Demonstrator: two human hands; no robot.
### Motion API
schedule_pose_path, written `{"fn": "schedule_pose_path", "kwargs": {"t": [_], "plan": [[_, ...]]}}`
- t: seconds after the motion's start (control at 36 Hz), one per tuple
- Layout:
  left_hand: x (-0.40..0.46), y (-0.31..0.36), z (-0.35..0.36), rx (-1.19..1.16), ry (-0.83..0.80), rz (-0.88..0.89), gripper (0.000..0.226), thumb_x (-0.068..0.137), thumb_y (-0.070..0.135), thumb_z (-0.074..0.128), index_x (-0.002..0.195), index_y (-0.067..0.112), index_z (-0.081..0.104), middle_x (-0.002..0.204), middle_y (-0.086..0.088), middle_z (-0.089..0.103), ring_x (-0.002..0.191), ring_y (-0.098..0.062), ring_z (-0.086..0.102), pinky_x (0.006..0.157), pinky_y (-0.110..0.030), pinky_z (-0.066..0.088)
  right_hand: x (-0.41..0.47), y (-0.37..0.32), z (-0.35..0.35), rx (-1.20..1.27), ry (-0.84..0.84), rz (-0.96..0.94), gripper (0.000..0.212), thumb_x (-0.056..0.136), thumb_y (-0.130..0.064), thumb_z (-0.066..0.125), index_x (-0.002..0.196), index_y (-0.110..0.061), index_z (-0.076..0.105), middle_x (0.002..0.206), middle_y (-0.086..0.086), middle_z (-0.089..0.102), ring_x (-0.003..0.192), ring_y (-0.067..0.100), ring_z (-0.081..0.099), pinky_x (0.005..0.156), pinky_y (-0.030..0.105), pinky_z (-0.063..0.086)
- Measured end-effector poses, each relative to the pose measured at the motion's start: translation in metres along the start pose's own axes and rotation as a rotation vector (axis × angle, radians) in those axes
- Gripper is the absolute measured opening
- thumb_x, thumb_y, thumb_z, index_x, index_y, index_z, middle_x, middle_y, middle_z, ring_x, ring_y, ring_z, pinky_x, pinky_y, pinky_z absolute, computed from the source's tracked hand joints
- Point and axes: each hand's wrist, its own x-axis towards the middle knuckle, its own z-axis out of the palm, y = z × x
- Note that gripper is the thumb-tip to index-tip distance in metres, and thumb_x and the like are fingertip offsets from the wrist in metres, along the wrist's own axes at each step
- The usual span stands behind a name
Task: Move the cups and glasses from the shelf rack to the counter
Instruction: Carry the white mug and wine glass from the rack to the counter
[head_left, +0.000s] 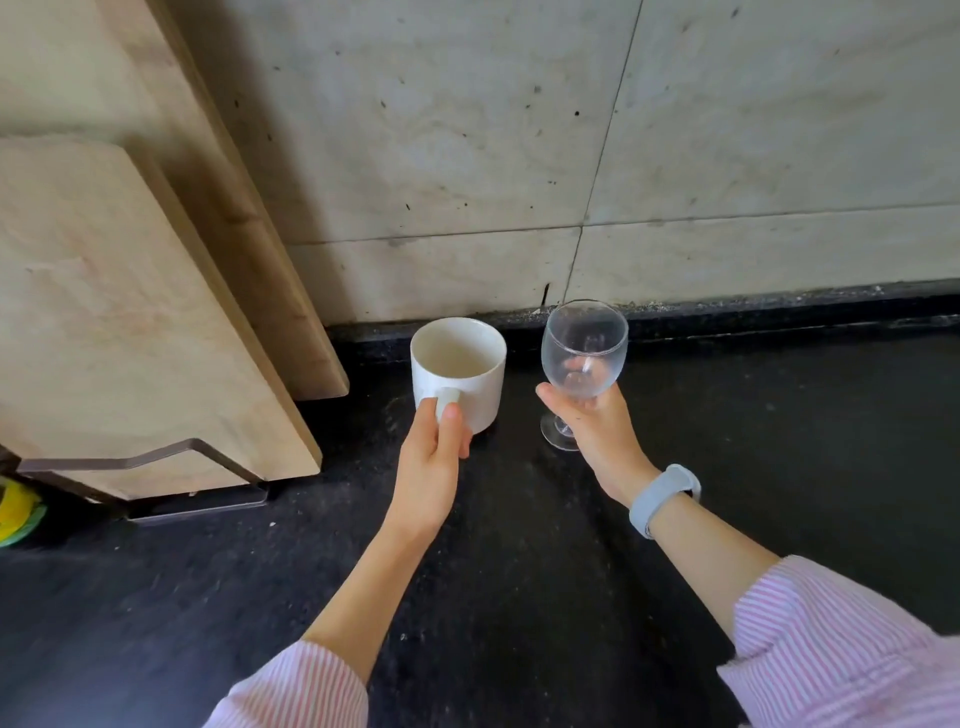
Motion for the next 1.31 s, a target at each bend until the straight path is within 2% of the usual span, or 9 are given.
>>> {"fn": "schedule_pose_path", "kwargs": {"t": [0.33, 0.47, 0.56, 0.64, 0.81, 1.0, 1.08, 1.19, 1.31], "plan": [[0.005, -0.008, 0.003, -0.004, -0.057, -0.095, 0.032, 0.097, 0.038, 0.031, 0.094, 0.012, 0.051, 0.092, -0.001, 0.056, 0.088, -0.009, 0.053, 0.078, -0.016, 0.042, 0.006, 0.007, 0.003, -0.130, 0.018, -0.044, 0.023, 0.087, -0.023, 0.060, 0.108, -0.027, 0.051, 0.097, -0.023, 0.056, 0.090, -0.005, 0.057, 0.071, -0.003, 0.041], [0.003, -0.009, 0.006, 0.053, -0.044, -0.117, 0.028, 0.096, 0.037, 0.041, 0.099, 0.011, 0.052, 0.101, -0.015, 0.058, 0.090, -0.023, 0.055, 0.080, -0.033, 0.048, -0.001, 0.009, 0.001, -0.228, 0.037, 0.019, 0.028, 0.088, -0.025, 0.057, 0.114, -0.013, 0.054, 0.117, 0.001, 0.061, 0.112, 0.014, 0.055, 0.094, 0.021, 0.043], [0.000, -0.013, 0.008, 0.123, 0.009, -0.112, 0.021, 0.093, 0.037, 0.046, 0.105, 0.020, 0.051, 0.104, -0.001, 0.056, 0.090, -0.014, 0.054, 0.073, -0.013, 0.039, -0.021, 0.016, -0.002, -0.432, 0.126, -0.034, 0.031, 0.088, -0.021, 0.057, 0.116, -0.010, 0.053, 0.117, 0.008, 0.059, 0.109, 0.019, 0.056, 0.086, 0.017, 0.041], [-0.007, -0.018, 0.009, 0.192, 0.107, -0.092, 0.028, 0.090, 0.037, 0.053, 0.115, 0.026, 0.048, 0.119, 0.007, 0.048, 0.101, -0.006, 0.052, 0.077, -0.007, 0.033, -0.044, 0.029, -0.004, -0.707, 0.118, -0.184, 0.042, 0.088, -0.015, 0.056, 0.128, -0.008, 0.048, 0.132, 0.010, 0.054, 0.124, 0.023, 0.049, 0.106, 0.035, 0.039], [-0.022, -0.027, 0.012, 0.319, 0.078, -0.044, 0.066, 0.092, 0.033, 0.050, 0.146, 0.031, 0.011, 0.156, 0.007, 0.018, 0.138, -0.009, 0.026, 0.105, -0.025, 0.022, -0.049, 0.044, -0.010, -1.224, -0.139, -0.227, 0.059, 0.094, -0.034, 0.037, 0.145, -0.012, 0.017, 0.157, 0.010, 0.013, 0.144, 0.024, 0.014, 0.118, 0.045, 0.011], [-0.017, -0.020, 0.016, 0.386, 0.043, -0.013, 0.046, 0.097, 0.025, 0.037, 0.134, 0.043, 0.014, 0.112, -0.001, 0.056, 0.091, -0.009, 0.053, 0.094, -0.033, 0.046, -0.026, 0.033, -0.007, -1.288, -0.203, -0.193, 0.059, 0.095, -0.039, 0.030, 0.146, -0.013, 0.014, 0.158, 0.010, 0.008, 0.145, 0.023, 0.010, 0.118, 0.046, 0.006], [-0.015, -0.019, 0.014, 0.447, 0.015, -0.015, 0.046, 0.098, 0.028, 0.032, 0.136, 0.041, 0.009, 0.123, 0.003, 0.052, 0.095, -0.012, 0.054, 0.101, -0.047, 0.043, -0.021, 0.030, -0.005, -1.292, -0.213, -0.173, 0.059, 0.096, -0.039, 0.029, 0.146, -0.013, 0.013, 0.158, 0.010, 0.006, 0.145, 0.023, 0.008, 0.118, 0.046, 0.006], [-0.015, -0.018, 0.008, 0.561, -0.024, -0.032, 0.050, 0.099, 0.032, 0.029, 0.145, 0.029, 0.008, 0.155, -0.003, 0.022, 0.137, -0.025, 0.031, 0.115, -0.050, 0.025, -0.023, 0.025, -0.003, -1.304, -0.241, -0.134, 0.060, 0.096, -0.039, 0.029, 0.146, -0.013, 0.008, 0.158, 0.011, 0.002, 0.145, 0.024, 0.004, 0.118, 0.046, 0.007], [-0.018, -0.016, -0.003, 0.783, -0.117, -0.148, 0.059, 0.098, 0.040, 0.026, 0.147, 0.025, -0.003, 0.159, -0.003, 0.000, 0.146, -0.024, 0.001, 0.117, -0.047, 0.005, -0.035, 0.015, 0.000, -1.271, -0.286, -0.066, 0.058, 0.097, -0.036, 0.029, 0.146, -0.017, 0.007, 0.158, 0.012, 0.000, 0.145, 0.027, 0.002, 0.118, 0.047, 0.008]]}}
